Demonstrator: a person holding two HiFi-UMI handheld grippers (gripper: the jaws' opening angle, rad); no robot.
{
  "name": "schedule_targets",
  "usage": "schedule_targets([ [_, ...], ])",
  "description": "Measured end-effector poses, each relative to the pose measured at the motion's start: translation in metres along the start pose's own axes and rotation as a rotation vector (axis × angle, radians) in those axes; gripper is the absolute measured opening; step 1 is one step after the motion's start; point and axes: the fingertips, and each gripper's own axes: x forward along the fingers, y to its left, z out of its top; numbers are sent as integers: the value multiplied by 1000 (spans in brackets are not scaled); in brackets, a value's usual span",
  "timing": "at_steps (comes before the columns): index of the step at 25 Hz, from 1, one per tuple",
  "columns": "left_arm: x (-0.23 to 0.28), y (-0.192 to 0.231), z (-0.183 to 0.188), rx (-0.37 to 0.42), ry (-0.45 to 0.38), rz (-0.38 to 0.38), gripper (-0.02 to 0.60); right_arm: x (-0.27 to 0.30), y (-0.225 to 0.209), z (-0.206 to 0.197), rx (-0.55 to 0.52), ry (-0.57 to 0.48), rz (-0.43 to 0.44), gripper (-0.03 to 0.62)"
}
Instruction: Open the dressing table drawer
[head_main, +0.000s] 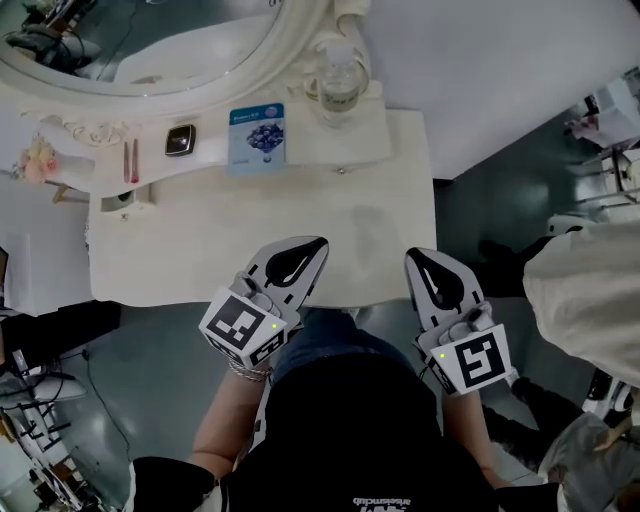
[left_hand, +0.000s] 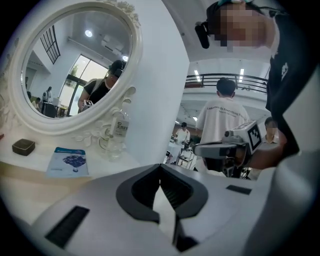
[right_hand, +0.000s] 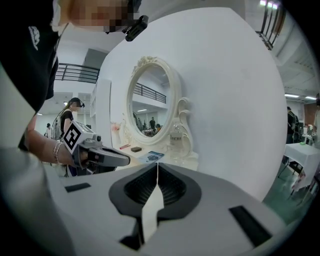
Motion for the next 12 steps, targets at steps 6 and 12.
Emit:
schedule_targets([
  [6, 17, 21, -12, -7, 60, 8, 17, 16, -10, -3, 17, 5, -20, 20],
  [12, 35, 37, -31, -42, 116, -8, 17, 31, -18, -8, 35, 23, -16, 20],
])
